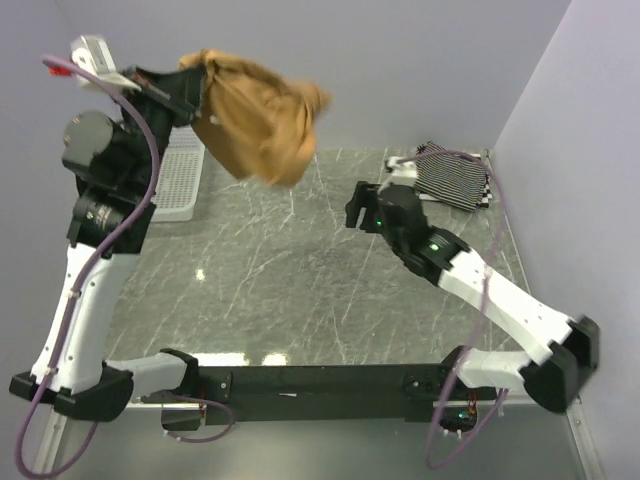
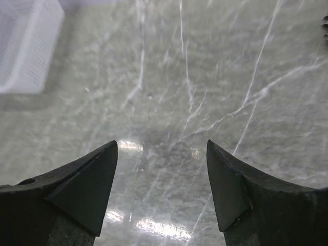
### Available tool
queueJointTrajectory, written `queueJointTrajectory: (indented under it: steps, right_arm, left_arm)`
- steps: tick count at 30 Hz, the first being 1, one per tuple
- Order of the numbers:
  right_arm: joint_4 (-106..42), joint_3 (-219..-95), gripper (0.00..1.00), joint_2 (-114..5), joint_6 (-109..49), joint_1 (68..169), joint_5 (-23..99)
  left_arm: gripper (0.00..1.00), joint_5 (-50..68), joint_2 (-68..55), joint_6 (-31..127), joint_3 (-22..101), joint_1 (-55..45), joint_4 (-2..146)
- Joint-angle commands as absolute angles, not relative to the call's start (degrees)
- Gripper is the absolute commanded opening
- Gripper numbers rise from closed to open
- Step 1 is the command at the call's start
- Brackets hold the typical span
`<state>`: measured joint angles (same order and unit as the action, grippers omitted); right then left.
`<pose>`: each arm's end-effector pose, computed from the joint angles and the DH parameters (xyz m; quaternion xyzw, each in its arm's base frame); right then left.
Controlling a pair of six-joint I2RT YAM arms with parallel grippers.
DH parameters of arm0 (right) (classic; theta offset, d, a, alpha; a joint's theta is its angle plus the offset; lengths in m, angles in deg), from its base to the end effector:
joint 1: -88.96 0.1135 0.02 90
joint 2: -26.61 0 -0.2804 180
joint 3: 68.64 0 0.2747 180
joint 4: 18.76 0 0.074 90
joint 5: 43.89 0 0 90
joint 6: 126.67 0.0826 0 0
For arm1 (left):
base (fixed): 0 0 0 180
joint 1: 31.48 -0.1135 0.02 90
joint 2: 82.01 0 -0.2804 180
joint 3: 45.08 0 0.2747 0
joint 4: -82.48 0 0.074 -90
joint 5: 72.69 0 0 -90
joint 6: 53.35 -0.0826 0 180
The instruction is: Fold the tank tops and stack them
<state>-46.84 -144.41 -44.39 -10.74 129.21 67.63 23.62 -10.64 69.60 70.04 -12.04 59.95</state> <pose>0.2798 0.1972 0.3418 -0.0005 0.8271 0.1642 0.5376 0.2618 -0.0828 0.6257 -0.1114 0.5547 -0.3358 0.7531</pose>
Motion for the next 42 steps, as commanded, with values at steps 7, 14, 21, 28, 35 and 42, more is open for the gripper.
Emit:
queueJointTrajectory:
  steps: [7, 14, 21, 28, 35, 42]
  right_arm:
    - [-45.70, -148.31, 0.79, -50.01, -10.92, 129.22, 67.65]
    - [-42.03, -141.29, 0.79, -55.82, -6.62, 129.30, 61.42]
    - [-41.67, -141.20, 0.79, -59.43, -5.56, 129.22, 60.35]
    - [-41.40, -139.79, 0.79, -57.50, -5.73, 129.30, 60.79]
    - [-41.40, -137.24, 0.79, -55.92, -5.82, 129.22, 61.49]
    - [-43.07, -133.29, 0.79, -47.14, -6.52, 128.95, 67.28]
  left_arm:
    - [0.55, 15.06, 8.72, 85.69, 58.86, -16.96, 56.15]
    - [0.58, 8.44, 22.41, 82.01, 54.93, -15.32, 54.81]
    - [0.50, 33.99, 20.28, 87.89, 46.38, -9.25, 47.90]
    - [0.55, 51.85, 32.40, 92.64, 52.00, -8.72, 36.38]
    - [0.32, 49.84, 38.57, 90.72, 52.98, -7.40, 38.21]
    - [0.01, 46.59, 27.08, 86.14, 44.46, 4.45, 42.52]
